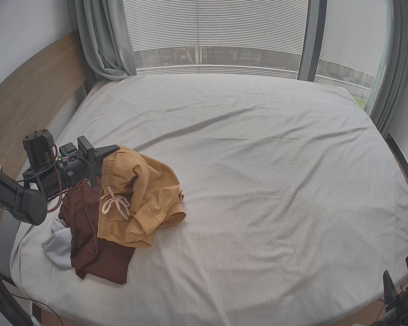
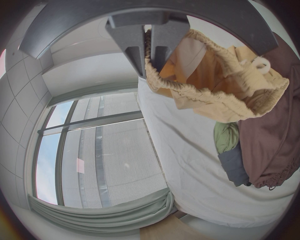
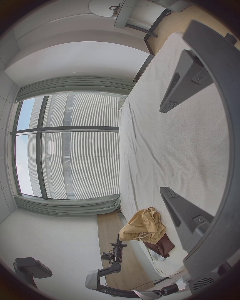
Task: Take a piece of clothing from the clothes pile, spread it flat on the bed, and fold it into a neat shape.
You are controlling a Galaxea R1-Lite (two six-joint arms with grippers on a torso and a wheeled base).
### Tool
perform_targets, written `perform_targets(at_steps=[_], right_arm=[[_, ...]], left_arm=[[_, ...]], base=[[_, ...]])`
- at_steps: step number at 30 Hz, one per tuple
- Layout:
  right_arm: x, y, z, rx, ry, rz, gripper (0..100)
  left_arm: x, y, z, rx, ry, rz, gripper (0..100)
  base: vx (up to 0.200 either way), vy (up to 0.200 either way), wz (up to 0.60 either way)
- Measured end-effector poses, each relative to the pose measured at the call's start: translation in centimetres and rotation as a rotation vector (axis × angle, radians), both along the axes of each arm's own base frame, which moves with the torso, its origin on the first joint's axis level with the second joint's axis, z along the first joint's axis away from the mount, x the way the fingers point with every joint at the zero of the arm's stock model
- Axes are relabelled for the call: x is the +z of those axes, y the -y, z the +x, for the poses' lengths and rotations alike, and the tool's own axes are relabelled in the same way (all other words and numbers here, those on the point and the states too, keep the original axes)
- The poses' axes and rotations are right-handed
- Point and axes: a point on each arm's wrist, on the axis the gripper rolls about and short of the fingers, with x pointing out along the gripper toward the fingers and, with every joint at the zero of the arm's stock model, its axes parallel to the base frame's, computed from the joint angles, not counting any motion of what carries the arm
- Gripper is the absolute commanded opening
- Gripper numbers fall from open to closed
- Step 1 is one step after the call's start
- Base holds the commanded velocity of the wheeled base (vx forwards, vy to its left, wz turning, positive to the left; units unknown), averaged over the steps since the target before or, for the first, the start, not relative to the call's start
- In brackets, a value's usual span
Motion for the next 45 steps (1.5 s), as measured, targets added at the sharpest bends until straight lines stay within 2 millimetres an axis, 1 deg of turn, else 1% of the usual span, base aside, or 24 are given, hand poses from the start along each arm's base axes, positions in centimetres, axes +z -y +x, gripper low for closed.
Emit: perform_targets(at_steps=[5, 7, 11, 14, 21, 26, 30, 36, 45], right_arm=[[0.0, 0.0, 0.0, 0.0, 0.0, 0.0, 100], [0.0, 0.0, 0.0, 0.0, 0.0, 0.0, 100], [0.0, 0.0, 0.0, 0.0, 0.0, 0.001, 100], [0.0, 0.0, 0.0, 0.0, 0.0, 0.001, 100], [0.0, 0.0, 0.0, 0.001, 0.0, 0.001, 100], [0.0, 0.0, 0.0, 0.002, 0.0, 0.001, 100], [0.0, 0.0, 0.0, 0.001, 0.0, 0.002, 100], [0.0, 0.0, 0.0, 0.001, 0.0, 0.002, 100], [0.0, 0.0, 0.0, 0.001, 0.0, 0.002, 100]], left_arm=[[0.9, 2.1, 0.1, 0.097, 0.041, -0.009, 0], [1.1, 3.6, 0.1, 0.115, 0.052, -0.014, 0], [1.2, 5.5, 0.0, 0.092, 0.048, -0.04, 0], [1.3, 6.3, -0.1, 0.077, 0.039, -0.058, 0], [1.5, 7.5, -0.4, 0.059, 0.035, -0.076, 0], [1.7, 7.9, -0.5, 0.062, 0.023, -0.106, 0], [2.3, 8.3, -0.6, 0.078, 0.005, -0.168, 0], [3.7, 9.4, -1.7, 0.043, -0.012, -0.263, 0], [5.1, 10.6, -2.8, 0.032, 0.02, -0.29, 0]], base=[[0.0, 0.0, 0.0], [0.0, 0.0, 0.0], [0.0, 0.0, 0.0], [0.0, 0.0, 0.0], [0.0, 0.0, 0.0], [0.0, 0.0, 0.0], [0.0, 0.0, 0.0], [0.0, 0.0, 0.0], [0.0, 0.0, 0.0]])
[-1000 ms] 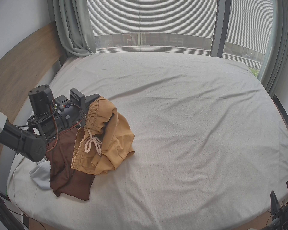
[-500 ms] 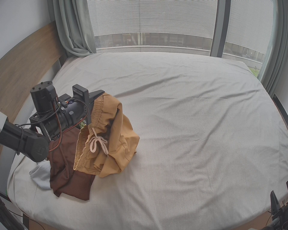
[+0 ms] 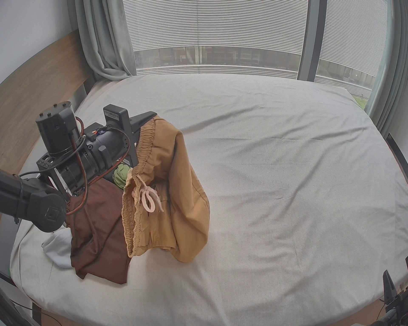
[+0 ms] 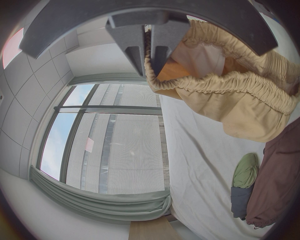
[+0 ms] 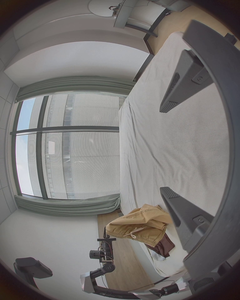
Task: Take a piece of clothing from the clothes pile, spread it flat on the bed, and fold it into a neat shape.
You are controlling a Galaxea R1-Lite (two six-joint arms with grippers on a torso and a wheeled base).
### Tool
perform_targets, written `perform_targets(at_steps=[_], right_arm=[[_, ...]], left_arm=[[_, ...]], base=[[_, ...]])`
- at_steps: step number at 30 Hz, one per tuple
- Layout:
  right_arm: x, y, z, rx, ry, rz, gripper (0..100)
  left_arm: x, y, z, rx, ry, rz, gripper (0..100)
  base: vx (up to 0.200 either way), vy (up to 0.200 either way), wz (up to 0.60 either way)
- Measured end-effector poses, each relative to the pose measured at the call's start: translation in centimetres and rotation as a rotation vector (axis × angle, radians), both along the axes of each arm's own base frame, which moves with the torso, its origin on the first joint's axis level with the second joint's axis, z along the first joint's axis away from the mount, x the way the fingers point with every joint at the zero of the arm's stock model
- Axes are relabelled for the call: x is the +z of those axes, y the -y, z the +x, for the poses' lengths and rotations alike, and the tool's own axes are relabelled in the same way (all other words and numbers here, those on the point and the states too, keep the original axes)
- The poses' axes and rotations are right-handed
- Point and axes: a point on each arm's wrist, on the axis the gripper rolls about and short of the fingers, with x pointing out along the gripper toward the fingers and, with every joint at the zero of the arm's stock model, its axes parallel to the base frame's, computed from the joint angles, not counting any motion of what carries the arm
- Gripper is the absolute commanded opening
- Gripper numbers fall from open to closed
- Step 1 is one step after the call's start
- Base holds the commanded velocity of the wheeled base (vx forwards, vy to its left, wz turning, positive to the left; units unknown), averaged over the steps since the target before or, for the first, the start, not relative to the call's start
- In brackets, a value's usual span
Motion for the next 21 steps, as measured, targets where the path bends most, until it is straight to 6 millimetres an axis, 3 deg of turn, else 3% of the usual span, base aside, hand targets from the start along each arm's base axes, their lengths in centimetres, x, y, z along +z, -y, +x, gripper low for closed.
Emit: perform_targets(at_steps=[21], right_arm=[[0.0, 0.0, 0.0, 0.0, 0.0, 0.0, 100]], left_arm=[[1.7, 5.4, -2.6, -0.147, -0.005, -0.013, 0]], base=[[0.0, 0.0, 0.0]])
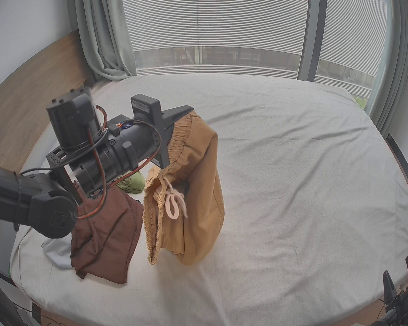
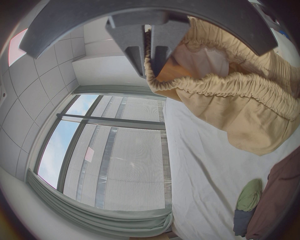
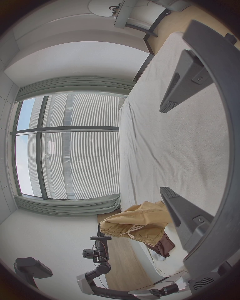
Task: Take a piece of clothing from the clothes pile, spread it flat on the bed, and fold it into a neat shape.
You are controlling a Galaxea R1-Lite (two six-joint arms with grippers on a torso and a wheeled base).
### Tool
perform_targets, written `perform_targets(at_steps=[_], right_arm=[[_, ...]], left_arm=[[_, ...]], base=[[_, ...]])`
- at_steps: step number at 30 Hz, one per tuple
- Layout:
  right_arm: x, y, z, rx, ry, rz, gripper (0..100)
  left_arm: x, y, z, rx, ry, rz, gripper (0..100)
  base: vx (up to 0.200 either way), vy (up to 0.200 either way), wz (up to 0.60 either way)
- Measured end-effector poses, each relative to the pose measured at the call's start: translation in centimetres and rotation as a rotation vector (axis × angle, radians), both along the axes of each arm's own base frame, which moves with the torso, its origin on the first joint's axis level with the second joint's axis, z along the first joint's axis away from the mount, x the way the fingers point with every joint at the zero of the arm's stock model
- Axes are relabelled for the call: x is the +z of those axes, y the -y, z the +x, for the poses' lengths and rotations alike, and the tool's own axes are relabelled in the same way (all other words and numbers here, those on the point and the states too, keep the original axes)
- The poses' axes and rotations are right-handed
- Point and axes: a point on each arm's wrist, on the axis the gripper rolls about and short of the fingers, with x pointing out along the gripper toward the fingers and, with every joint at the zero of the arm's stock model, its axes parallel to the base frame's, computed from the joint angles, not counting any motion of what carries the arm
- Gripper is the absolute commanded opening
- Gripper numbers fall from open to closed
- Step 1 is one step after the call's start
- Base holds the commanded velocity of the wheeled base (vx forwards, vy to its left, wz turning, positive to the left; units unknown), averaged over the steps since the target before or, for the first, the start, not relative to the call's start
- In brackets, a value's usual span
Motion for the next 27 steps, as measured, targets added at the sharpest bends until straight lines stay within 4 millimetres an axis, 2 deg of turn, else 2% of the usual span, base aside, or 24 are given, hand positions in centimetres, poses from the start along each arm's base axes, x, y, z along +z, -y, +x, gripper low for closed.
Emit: perform_targets(at_steps=[13, 27], right_arm=[[0.0, 0.0, 0.0, 0.0, 0.0, 0.0, 100], [0.0, 0.0, 0.0, -0.001, 0.0, 0.0, 100]], left_arm=[[-0.4, 3.1, 0.3, -0.033, -0.018, -0.016, 0], [0.6, 6.8, 0.2, -0.113, -0.013, -0.022, 0]], base=[[0.0, 0.0, 0.0], [0.0, 0.0, 0.0]])
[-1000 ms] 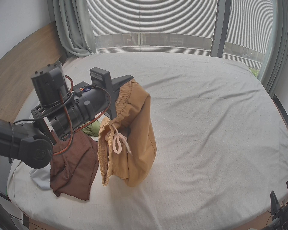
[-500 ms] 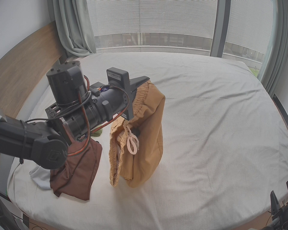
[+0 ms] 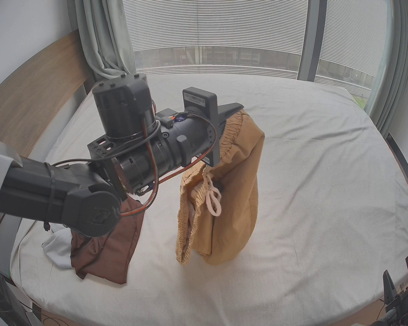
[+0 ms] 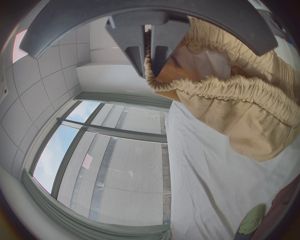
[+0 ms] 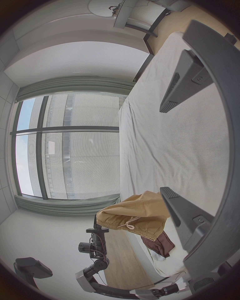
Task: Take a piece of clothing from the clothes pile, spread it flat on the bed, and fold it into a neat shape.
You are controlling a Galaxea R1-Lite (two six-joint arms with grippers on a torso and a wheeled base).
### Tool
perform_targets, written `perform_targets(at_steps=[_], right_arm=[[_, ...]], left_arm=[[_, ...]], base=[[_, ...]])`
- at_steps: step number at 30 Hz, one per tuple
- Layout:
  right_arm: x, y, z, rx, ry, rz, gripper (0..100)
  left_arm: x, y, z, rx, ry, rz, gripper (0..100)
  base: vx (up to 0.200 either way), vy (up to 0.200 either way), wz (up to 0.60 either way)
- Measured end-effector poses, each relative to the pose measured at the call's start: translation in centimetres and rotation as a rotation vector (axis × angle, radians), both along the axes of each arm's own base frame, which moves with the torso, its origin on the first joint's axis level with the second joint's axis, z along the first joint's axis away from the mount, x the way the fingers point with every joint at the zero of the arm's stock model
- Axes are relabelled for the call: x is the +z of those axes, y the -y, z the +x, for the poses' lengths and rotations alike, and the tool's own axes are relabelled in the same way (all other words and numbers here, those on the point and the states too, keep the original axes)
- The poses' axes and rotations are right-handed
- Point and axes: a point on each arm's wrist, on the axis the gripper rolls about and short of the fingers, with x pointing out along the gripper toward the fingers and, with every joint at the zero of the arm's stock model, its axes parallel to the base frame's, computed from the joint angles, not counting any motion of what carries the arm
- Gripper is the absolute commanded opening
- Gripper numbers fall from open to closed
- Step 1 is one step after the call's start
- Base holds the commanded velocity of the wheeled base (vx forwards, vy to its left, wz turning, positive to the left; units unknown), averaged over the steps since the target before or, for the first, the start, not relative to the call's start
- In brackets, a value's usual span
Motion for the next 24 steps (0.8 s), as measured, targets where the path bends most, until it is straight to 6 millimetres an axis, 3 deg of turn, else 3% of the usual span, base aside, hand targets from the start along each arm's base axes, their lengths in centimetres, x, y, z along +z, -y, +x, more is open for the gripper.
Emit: perform_targets(at_steps=[13, 24], right_arm=[[0.0, 0.0, 0.0, 0.0, 0.0, 0.0, 100], [0.0, 0.0, 0.0, 0.0, 0.0, 0.0, 100]], left_arm=[[0.9, 4.1, -2.3, -0.107, -0.022, 0.006, 0], [3.1, 4.6, -3.3, -0.15, -0.095, -0.118, 0]], base=[[0.0, 0.0, 0.0], [0.0, 0.0, 0.0]])
